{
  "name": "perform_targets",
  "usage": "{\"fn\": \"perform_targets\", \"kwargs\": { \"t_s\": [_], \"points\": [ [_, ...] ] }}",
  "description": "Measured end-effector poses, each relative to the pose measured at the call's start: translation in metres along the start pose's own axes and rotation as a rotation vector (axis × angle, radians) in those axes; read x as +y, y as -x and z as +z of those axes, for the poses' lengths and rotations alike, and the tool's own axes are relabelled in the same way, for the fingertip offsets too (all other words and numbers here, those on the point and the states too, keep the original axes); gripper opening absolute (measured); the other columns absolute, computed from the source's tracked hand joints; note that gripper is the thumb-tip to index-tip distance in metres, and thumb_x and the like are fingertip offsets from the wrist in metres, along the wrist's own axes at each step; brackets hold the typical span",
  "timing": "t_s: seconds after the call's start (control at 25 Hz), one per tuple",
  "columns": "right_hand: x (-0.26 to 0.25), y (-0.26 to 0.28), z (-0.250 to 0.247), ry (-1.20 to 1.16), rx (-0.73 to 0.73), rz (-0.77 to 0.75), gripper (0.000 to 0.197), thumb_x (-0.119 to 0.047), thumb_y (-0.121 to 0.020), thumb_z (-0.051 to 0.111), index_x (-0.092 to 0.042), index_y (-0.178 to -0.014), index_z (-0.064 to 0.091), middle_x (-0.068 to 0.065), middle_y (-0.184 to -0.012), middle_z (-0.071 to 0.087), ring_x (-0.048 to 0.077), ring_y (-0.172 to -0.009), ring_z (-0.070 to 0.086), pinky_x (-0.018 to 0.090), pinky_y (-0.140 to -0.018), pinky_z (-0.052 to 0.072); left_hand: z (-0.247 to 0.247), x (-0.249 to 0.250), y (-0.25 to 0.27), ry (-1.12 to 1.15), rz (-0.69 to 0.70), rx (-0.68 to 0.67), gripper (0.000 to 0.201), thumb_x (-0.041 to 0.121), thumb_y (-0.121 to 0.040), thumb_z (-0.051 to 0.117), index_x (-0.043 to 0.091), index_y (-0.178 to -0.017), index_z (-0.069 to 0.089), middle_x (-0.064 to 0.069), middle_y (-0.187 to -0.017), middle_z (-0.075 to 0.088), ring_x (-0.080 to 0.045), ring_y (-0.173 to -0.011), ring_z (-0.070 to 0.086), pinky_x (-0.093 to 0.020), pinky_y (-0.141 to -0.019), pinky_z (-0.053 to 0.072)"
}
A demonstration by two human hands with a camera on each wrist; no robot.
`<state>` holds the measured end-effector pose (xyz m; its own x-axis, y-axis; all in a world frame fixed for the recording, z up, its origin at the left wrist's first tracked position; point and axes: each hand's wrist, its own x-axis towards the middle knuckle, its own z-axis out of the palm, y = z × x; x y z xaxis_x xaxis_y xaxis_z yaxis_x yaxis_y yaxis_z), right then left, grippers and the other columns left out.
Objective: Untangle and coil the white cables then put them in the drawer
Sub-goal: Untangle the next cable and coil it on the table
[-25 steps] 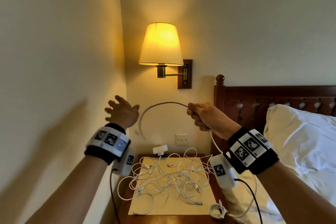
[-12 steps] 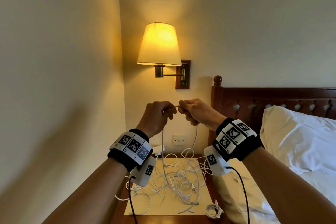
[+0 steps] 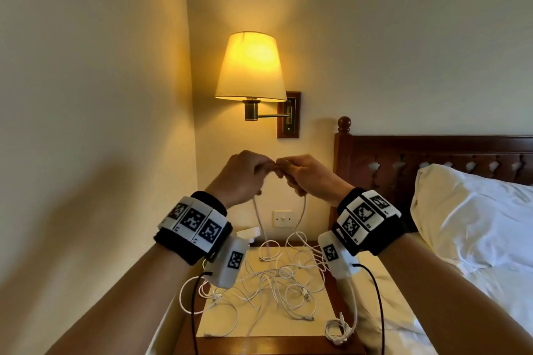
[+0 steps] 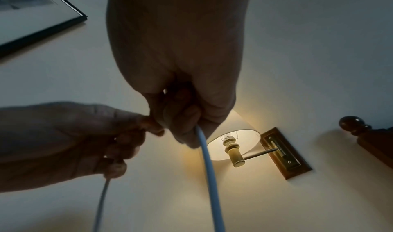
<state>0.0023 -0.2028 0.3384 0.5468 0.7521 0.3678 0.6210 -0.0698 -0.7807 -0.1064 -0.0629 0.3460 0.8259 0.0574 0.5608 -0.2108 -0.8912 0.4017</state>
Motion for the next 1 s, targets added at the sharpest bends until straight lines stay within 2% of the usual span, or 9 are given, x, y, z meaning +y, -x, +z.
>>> {"fn": "perform_targets", "kwargs": {
  "t_s": [0.12,0.2,0.32,0.44,0.52,0.6,0.72,0.88,1.0],
  "points": [
    [0.014,0.012,-0.016,0.061,0.047,0.072,0.036,-0.029,-0.105,0.037,-0.013,-0.081,0.058,-0.003,-0.058,0.04,0.011,-0.049,0.035,0.022,-0.045,0.032,-0.02,-0.032,0.008,-0.127,-0.216,0.186,0.028,0.004,-0.098,0.042,0.01,-0.09,0.068,-0.009,-0.101,0.068,-0.004,-0.066,0.048,-0.016,-0.054,0.032],
    [0.02,0.018,-0.021,0.093,0.088,0.071,0.036,-0.029,-0.105,0.037,-0.014,-0.079,0.057,-0.003,-0.059,0.04,0.011,-0.051,0.034,0.022,-0.046,0.032,-0.027,-0.037,0.015,-0.137,-0.307,0.175,0.024,0.013,-0.099,0.043,0.011,-0.101,0.067,-0.009,-0.111,0.066,-0.012,-0.079,0.055,-0.018,-0.065,0.039],
    [0.011,0.008,-0.007,0.072,0.069,-0.001,0.037,-0.028,-0.105,0.036,-0.016,-0.077,0.056,-0.004,-0.059,0.041,0.009,-0.05,0.035,0.021,-0.046,0.032,-0.004,-0.007,0.011,-0.01,-0.165,-0.05,0.034,0.029,-0.102,0.042,0.018,-0.133,0.05,0.007,-0.112,0.061,-0.013,-0.104,0.057,-0.028,-0.089,0.043],
    [0.008,0.004,-0.005,0.06,0.047,-0.011,0.037,-0.027,-0.105,0.035,-0.016,-0.077,0.057,-0.005,-0.057,0.041,0.007,-0.048,0.035,0.02,-0.046,0.033,0.006,-0.004,0.009,-0.028,-0.082,0.037,0.026,0.012,-0.101,0.041,0.017,-0.092,0.065,0.009,-0.082,0.061,-0.015,-0.082,0.059,-0.02,-0.066,0.04],
    [0.017,0.013,-0.02,0.033,0.082,0.052,0.037,-0.029,-0.105,0.035,-0.015,-0.077,0.056,-0.006,-0.057,0.04,0.008,-0.048,0.034,0.021,-0.045,0.032,-0.01,-0.02,0.012,-0.048,-0.23,0.143,0.029,0.011,-0.1,0.04,0.015,-0.085,0.064,0.004,-0.091,0.06,-0.011,-0.08,0.052,-0.019,-0.062,0.035],
    [0.024,0.021,-0.029,-0.004,0.105,0.081,0.037,-0.029,-0.106,0.034,-0.015,-0.078,0.055,-0.007,-0.056,0.039,0.009,-0.048,0.033,0.021,-0.045,0.031,-0.02,-0.031,0.016,-0.077,-0.356,0.091,0.022,0.022,-0.1,0.045,0.015,-0.102,0.066,-0.002,-0.107,0.06,-0.01,-0.086,0.053,-0.023,-0.07,0.04],
    [0.015,0.016,-0.016,-0.099,0.045,0.05,0.036,-0.027,-0.106,0.033,-0.015,-0.078,0.053,-0.011,-0.053,0.039,0.006,-0.045,0.033,0.02,-0.044,0.03,-0.009,-0.01,0.008,-0.042,-0.312,-0.052,0.058,0.039,-0.095,0.054,0.022,-0.146,0.033,-0.004,-0.135,0.049,-0.019,-0.12,0.051,-0.037,-0.1,0.043],
    [0.003,0.013,-0.009,-0.171,-0.002,0.032,0.037,-0.027,-0.107,0.031,-0.014,-0.079,0.052,-0.012,-0.05,0.038,0.005,-0.042,0.032,0.018,-0.043,0.03,0.011,0.001,0.0,0.091,-0.12,0.045,0.02,0.021,-0.099,0.049,0.015,-0.095,0.066,0.005,-0.078,0.062,-0.007,-0.065,0.055,-0.019,-0.062,0.042],
    [0.008,0.024,-0.023,-0.274,0.02,0.114,0.037,-0.029,-0.106,0.031,-0.015,-0.079,0.051,-0.008,-0.052,0.034,0.007,-0.043,0.028,0.019,-0.043,0.027,-0.006,-0.027,0.005,0.051,-0.297,0.33,0.025,0.014,-0.099,0.045,0.014,-0.084,0.065,0.005,-0.079,0.057,-0.011,-0.069,0.053,-0.021,-0.057,0.036]
  ]
}}
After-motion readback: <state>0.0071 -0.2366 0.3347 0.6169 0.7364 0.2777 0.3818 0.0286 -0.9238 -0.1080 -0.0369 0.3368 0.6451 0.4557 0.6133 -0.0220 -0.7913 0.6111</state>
